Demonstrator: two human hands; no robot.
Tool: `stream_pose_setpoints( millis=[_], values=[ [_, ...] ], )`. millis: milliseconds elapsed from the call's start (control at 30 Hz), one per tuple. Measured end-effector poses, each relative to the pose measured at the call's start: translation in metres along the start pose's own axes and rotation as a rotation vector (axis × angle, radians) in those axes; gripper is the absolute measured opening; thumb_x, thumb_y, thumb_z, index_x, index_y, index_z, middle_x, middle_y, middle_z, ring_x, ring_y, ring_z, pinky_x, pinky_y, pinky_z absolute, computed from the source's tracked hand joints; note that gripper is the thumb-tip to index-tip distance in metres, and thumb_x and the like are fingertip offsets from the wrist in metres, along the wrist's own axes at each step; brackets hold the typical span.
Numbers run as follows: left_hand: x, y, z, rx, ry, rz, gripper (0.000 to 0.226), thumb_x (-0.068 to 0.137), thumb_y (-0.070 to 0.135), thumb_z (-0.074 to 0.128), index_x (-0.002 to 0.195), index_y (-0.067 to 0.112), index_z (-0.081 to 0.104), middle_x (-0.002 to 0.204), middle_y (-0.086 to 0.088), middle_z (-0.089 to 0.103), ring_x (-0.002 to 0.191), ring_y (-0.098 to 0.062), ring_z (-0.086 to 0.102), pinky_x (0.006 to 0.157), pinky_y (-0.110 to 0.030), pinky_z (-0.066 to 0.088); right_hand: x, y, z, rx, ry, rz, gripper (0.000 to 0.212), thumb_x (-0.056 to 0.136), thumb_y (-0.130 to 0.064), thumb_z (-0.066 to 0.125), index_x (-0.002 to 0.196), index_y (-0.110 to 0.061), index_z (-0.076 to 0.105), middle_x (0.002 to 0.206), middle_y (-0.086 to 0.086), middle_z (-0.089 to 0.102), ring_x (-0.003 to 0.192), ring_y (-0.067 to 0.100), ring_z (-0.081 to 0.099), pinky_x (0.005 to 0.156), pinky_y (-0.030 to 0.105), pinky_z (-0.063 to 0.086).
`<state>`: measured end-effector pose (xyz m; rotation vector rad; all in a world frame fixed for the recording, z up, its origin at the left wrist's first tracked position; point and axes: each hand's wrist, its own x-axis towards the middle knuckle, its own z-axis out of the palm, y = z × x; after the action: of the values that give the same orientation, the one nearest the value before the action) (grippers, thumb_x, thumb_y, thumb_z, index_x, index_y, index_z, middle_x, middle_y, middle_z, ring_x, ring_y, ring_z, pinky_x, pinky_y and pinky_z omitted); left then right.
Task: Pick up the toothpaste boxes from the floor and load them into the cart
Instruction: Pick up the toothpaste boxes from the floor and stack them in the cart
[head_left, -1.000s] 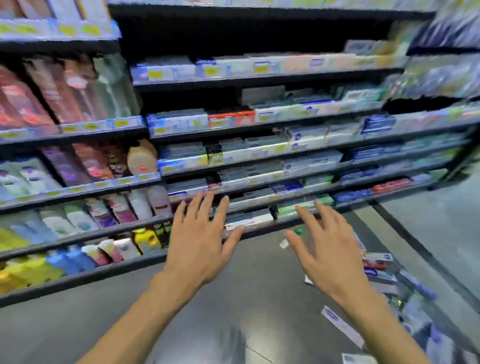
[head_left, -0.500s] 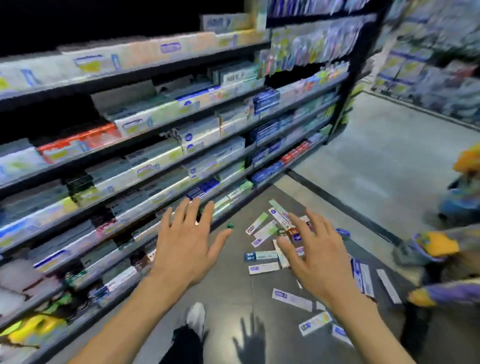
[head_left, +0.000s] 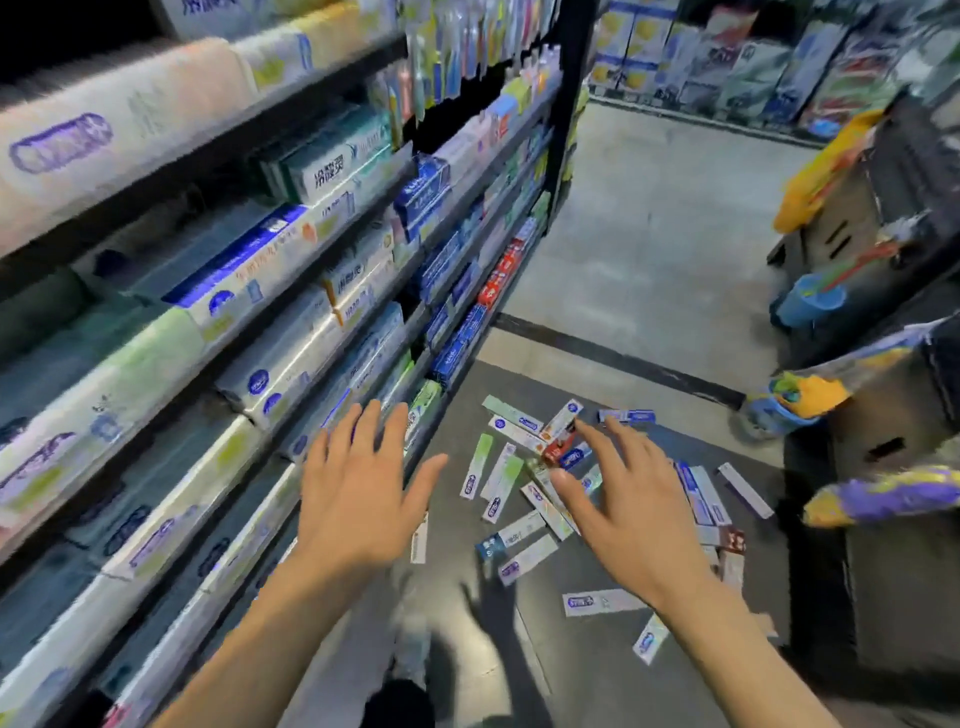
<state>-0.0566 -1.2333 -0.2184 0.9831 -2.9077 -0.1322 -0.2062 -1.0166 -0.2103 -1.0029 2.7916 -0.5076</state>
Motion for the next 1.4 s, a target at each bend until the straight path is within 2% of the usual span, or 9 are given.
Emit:
stream_pose_setpoints(
  millis=[133, 367, 500, 633, 767, 1000, 1100, 1300, 1400],
  values=[
    [0.070, -0.022, 0.018, -0.037, -0.028, 0.033, 0.084, 0.092, 0.072, 0.015, 0.148, 0.017, 0.047, 0.150, -0.010, 0.049, 0.142, -0.030, 0.040, 0.115, -0.050, 0.032, 0.055, -0.020, 0.026, -0.008, -0.011, 0.063, 0.075, 0.092, -0.075, 0.023, 0.151, -0.031, 0.039, 0.158, 0.003, 0.037, 0.144, 0.027, 0.034, 0.117, 0.051, 0.032],
    [0.155, -0.045, 0.114, -0.094, 0.000, 0.121, 0.074, 0.099, 0.062, 0.026, 0.135, 0.004, 0.055, 0.131, -0.022, 0.059, 0.123, -0.041, 0.054, 0.103, -0.053, 0.044, 0.136, -0.003, 0.109, -0.004, -0.028, 0.119, 0.071, 0.095, -0.070, 0.029, 0.150, -0.026, 0.041, 0.156, 0.003, 0.040, 0.144, 0.024, 0.033, 0.117, 0.041, 0.027],
    [0.185, -0.053, 0.249, -0.156, -0.070, 0.117, 0.067, 0.098, 0.058, 0.040, 0.134, 0.003, 0.056, 0.126, -0.025, 0.061, 0.118, -0.044, 0.057, 0.097, -0.055, 0.048, 0.171, 0.048, 0.226, -0.016, -0.101, 0.097, 0.073, 0.095, -0.069, 0.029, 0.149, -0.021, 0.042, 0.154, 0.010, 0.042, 0.141, 0.031, 0.037, 0.117, 0.046, 0.033],
    [0.195, -0.069, 0.395, -0.135, -0.074, 0.121, 0.073, 0.100, 0.064, 0.032, 0.139, 0.006, 0.054, 0.130, -0.020, 0.060, 0.123, -0.039, 0.054, 0.101, -0.052, 0.045, 0.192, 0.105, 0.357, -0.029, -0.117, 0.076, 0.077, 0.093, -0.068, 0.029, 0.148, -0.016, 0.045, 0.151, 0.012, 0.045, 0.137, 0.032, 0.040, 0.113, 0.044, 0.034],
    [0.203, -0.088, 0.557, -0.113, -0.137, 0.019, 0.073, 0.095, 0.065, 0.029, 0.145, 0.015, 0.047, 0.140, -0.012, 0.056, 0.132, -0.033, 0.047, 0.106, -0.048, 0.038, 0.218, 0.164, 0.509, -0.080, -0.129, 0.018, 0.074, 0.093, -0.064, 0.032, 0.142, -0.012, 0.052, 0.148, 0.014, 0.049, 0.135, 0.036, 0.045, 0.112, 0.048, 0.039],
    [0.210, -0.138, 0.799, -0.048, -0.170, 0.017, 0.080, 0.093, 0.068, 0.024, 0.143, 0.009, 0.045, 0.139, -0.021, 0.055, 0.132, -0.038, 0.050, 0.105, -0.051, 0.043, 0.259, 0.232, 0.732, -0.114, -0.088, -0.088, 0.077, 0.093, -0.065, 0.034, 0.142, -0.008, 0.051, 0.145, 0.024, 0.049, 0.129, 0.043, 0.047, 0.110, 0.048, 0.037],
    [0.211, -0.149, 0.849, -0.058, -0.192, 0.006, 0.078, 0.092, 0.068, 0.024, 0.137, 0.010, 0.047, 0.133, -0.020, 0.057, 0.126, -0.038, 0.052, 0.098, -0.050, 0.046, 0.275, 0.244, 0.784, -0.084, -0.096, -0.106, 0.077, 0.092, -0.065, 0.035, 0.142, -0.008, 0.051, 0.143, 0.024, 0.050, 0.129, 0.041, 0.048, 0.108, 0.047, 0.038],
    [0.198, -0.172, 0.881, -0.034, -0.195, 0.030, 0.081, 0.091, 0.067, 0.031, 0.141, 0.005, 0.047, 0.129, -0.019, 0.059, 0.121, -0.039, 0.055, 0.090, -0.050, 0.053, 0.301, 0.246, 0.826, -0.065, -0.172, -0.078, 0.071, 0.096, -0.061, 0.043, 0.146, -0.011, 0.044, 0.147, 0.018, 0.046, 0.132, 0.039, 0.044, 0.107, 0.042, 0.038],
    [0.195, -0.167, 0.879, -0.099, -0.206, -0.051, 0.083, 0.091, 0.069, 0.034, 0.148, 0.009, 0.039, 0.137, -0.015, 0.055, 0.124, -0.037, 0.052, 0.095, -0.050, 0.050, 0.319, 0.236, 0.841, -0.016, -0.181, -0.019, 0.069, 0.096, -0.053, 0.053, 0.150, -0.011, 0.039, 0.152, 0.018, 0.039, 0.136, 0.039, 0.039, 0.108, 0.043, 0.037]
  ],
)
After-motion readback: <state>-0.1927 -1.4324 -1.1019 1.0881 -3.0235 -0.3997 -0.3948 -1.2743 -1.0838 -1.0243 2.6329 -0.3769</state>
